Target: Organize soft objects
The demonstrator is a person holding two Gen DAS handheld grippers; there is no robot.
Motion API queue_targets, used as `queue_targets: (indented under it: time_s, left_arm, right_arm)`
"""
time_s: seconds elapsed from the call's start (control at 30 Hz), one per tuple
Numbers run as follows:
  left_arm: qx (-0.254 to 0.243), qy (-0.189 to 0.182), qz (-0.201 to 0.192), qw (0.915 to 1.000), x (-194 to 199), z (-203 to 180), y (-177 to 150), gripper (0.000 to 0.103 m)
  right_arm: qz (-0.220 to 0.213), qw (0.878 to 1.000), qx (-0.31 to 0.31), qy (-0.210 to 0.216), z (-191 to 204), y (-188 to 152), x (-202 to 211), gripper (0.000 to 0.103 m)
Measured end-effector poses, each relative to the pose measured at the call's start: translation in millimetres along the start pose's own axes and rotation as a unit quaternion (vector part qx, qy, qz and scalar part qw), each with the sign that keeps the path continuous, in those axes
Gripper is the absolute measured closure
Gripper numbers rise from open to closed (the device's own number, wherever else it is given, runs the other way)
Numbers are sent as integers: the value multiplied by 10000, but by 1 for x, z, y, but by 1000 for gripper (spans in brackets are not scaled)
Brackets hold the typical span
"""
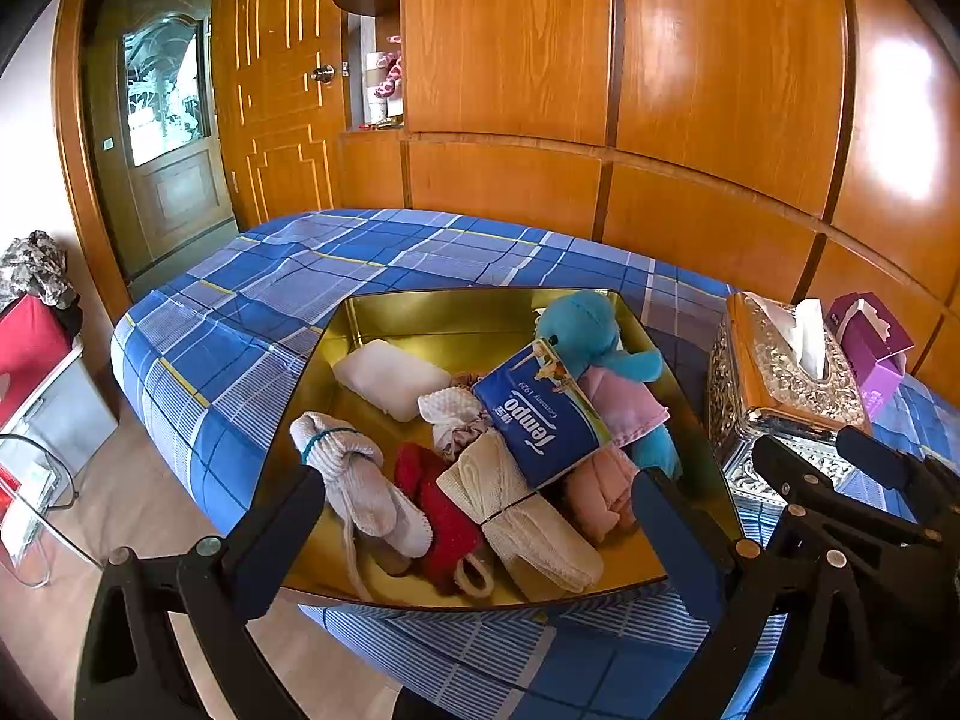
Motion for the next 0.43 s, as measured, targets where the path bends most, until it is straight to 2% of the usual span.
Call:
queue_targets:
  time_s: [0.43]
  left_arm:
    - [77, -18, -114, 9999, 2, 2, 2, 1]
  right_arm:
    - [-42, 10000, -16, -2, -1, 1, 1, 32]
Point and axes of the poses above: each gripper's, at about its wrist camera, not at the fingertips, and x roughly against the way its jaws point, z to its left, y to its top, the point moved 10 cm from there along -x, roughly the way its jaws point, and after that the axes turned 1 degree about x, right-handed, at the moved point
